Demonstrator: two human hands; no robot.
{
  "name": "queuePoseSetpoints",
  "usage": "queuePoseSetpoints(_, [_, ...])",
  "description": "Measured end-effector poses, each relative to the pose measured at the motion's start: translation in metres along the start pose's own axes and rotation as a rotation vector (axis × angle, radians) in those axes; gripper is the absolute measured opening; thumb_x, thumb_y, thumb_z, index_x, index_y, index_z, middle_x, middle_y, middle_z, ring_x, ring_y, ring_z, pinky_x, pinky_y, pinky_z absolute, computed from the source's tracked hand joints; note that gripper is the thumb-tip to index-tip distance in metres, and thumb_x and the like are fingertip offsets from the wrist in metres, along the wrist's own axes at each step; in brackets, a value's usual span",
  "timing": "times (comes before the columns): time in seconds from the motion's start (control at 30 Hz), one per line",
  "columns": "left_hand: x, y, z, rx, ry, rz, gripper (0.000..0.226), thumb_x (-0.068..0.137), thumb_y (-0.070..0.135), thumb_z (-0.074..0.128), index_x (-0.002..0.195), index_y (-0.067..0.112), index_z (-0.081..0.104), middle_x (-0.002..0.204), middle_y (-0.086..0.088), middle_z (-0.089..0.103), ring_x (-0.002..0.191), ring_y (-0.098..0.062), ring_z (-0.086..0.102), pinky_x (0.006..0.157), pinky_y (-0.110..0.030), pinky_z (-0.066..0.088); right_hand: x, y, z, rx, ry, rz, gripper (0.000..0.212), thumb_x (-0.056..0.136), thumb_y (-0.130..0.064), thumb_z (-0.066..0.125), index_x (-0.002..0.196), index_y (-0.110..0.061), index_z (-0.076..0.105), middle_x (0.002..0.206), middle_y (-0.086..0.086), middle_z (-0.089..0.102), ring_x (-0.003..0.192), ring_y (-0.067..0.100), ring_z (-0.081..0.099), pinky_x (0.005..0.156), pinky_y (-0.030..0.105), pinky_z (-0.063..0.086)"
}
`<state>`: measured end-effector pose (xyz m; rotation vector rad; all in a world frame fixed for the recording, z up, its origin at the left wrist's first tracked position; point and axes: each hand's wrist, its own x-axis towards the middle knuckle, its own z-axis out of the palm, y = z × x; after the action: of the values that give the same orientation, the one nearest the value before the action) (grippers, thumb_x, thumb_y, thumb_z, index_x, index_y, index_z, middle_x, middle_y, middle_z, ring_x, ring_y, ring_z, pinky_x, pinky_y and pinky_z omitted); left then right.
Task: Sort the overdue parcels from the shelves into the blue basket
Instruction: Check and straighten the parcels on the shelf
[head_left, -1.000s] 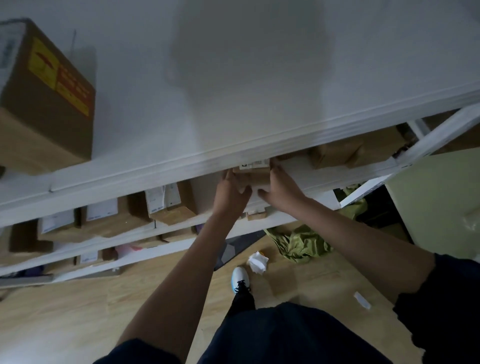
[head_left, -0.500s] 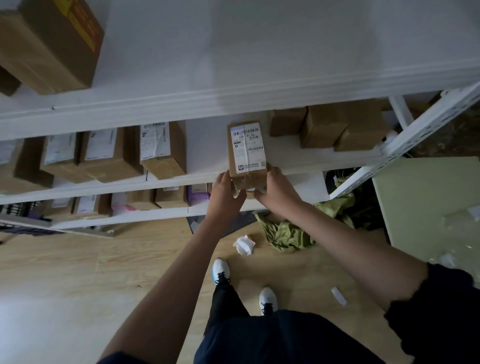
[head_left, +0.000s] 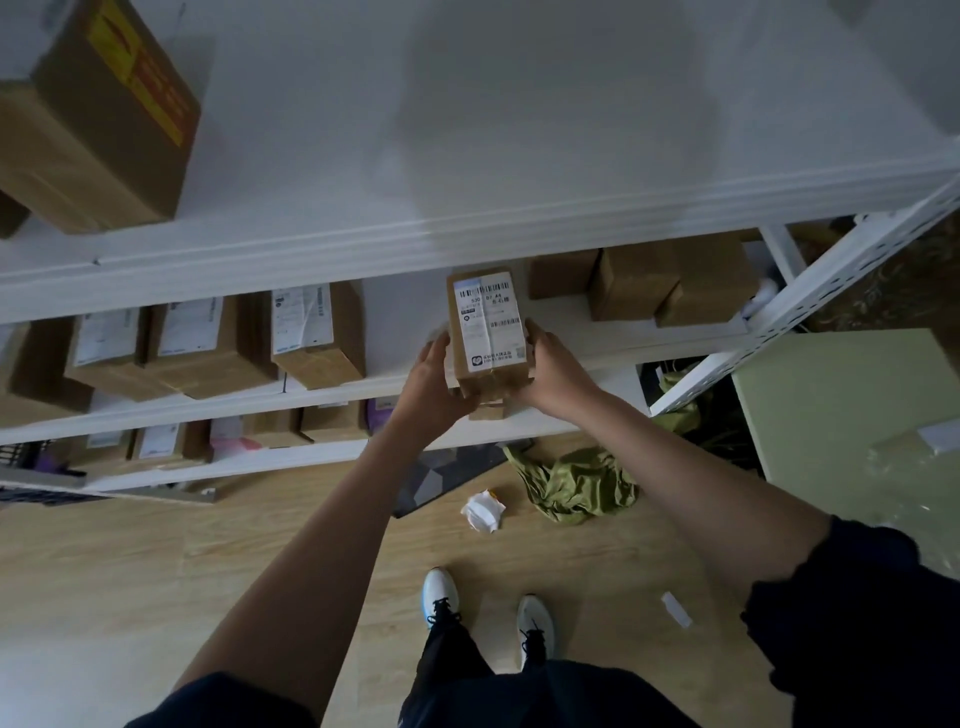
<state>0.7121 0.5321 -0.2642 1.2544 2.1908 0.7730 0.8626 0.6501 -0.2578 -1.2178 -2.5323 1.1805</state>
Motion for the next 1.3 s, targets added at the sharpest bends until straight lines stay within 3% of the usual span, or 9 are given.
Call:
queuePoseSetpoints(0.1, [0.011,0.003,0.000,-0.010,0.029,0.050,0.092,0.072,0.022,0.090,0.149,0.013,0.040,0.144,-0.010,0.050,0.129,-0.026,0.052,0.102,-0.041,0.051,0.033,0.027,0.017,-0.050,0.009,-0.006,0.094,0.062,-0.062,0.078,0.143,-0.037,0.039,0.122,-0.003,0.062,0.106,0.015,0.065,0.086,0.038,0.061])
queuePoseSetpoints(0.23, [0.013,-0.001,-0.003,-0.075,0.105,0.000,0.086,0.073,0.018,0.088,0.145,0.011,0.042,0.137,-0.005,0.054,0.116,-0.019,0.058,0.090,-0.028,0.050,0.024,-0.010,0.009,-0.115,0.031,0.024,0.085,0.078,-0.029,0.084,0.148,-0.024,0.036,0.127,0.000,0.051,0.103,0.014,0.058,0.088,0.029,0.054])
queuePoseSetpoints(0.47, [0.000,-0.019,-0.047,-0.011,0.251,0.006,0.067,0.076,0.008,0.083,0.135,0.004,0.051,0.128,-0.012,0.059,0.119,-0.031,0.055,0.095,-0.031,0.045,0.044,-0.053,0.044,-0.128,-0.036,-0.027,0.071,0.081,-0.034,0.080,0.141,-0.020,0.045,0.127,0.003,0.057,0.110,0.020,0.064,0.090,0.036,0.060])
queuePoseSetpoints(0.63, [0.002,-0.047,-0.079,0.050,0.241,-0.104,0.076,0.076,0.014,0.084,0.141,0.002,0.047,0.135,-0.014,0.058,0.127,-0.031,0.051,0.107,-0.040,0.044,0.055,-0.092,0.066,-0.103,-0.042,-0.076,0.063,0.086,-0.029,0.075,0.140,-0.015,0.046,0.125,0.007,0.057,0.107,0.022,0.063,0.089,0.037,0.059])
queuePoseSetpoints(0.77, [0.005,-0.057,-0.088,0.036,0.243,-0.175,0.085,0.077,0.019,0.084,0.148,0.003,0.040,0.141,-0.014,0.053,0.129,-0.031,0.050,0.106,-0.038,0.043,0.060,-0.103,0.072,-0.107,-0.070,-0.100,0.070,0.087,-0.023,0.074,0.147,-0.011,0.040,0.132,0.013,0.052,0.113,0.028,0.060,0.096,0.041,0.055])
queuePoseSetpoints(0.9, [-0.001,-0.055,-0.088,0.048,0.259,-0.160,0.093,0.080,0.017,0.083,0.155,0.001,0.030,0.154,-0.016,0.039,0.142,-0.032,0.039,0.117,-0.040,0.035,0.053,-0.087,0.068,-0.099,-0.075,-0.085,0.068,0.087,-0.019,0.075,0.146,-0.011,0.041,0.132,0.012,0.052,0.116,0.029,0.060,0.096,0.033,0.053])
queuePoseSetpoints(1.0, [-0.014,-0.047,-0.083,0.066,0.292,-0.147,0.093,0.084,0.017,0.080,0.157,0.003,0.025,0.161,-0.013,0.029,0.148,-0.028,0.029,0.121,-0.036,0.029,0.034,-0.064,0.052,-0.103,-0.047,-0.042,0.081,0.091,-0.021,0.075,0.156,-0.007,0.028,0.144,0.016,0.047,0.125,0.030,0.056,0.094,0.023,0.042])
queuePoseSetpoints(1.13, [-0.036,-0.027,-0.063,0.123,0.321,-0.027,0.080,0.089,0.015,0.074,0.155,0.012,0.030,0.162,-0.006,0.024,0.149,-0.026,0.028,0.120,-0.047,0.034,0.006,-0.023,0.025,-0.080,-0.001,0.040,0.081,0.095,-0.023,0.071,0.158,-0.005,0.023,0.152,0.016,0.041,0.134,0.030,0.049,0.100,0.024,0.039])
queuePoseSetpoints(1.3, [-0.042,0.008,-0.027,0.192,0.264,0.088,0.070,0.093,0.015,0.068,0.153,0.012,0.033,0.160,-0.005,0.027,0.150,-0.024,0.025,0.123,-0.044,0.027,-0.012,0.013,-0.014,-0.016,0.063,0.119,0.080,0.098,-0.028,0.065,0.160,-0.007,0.019,0.160,0.013,0.032,0.144,0.029,0.039,0.115,0.038,0.039])
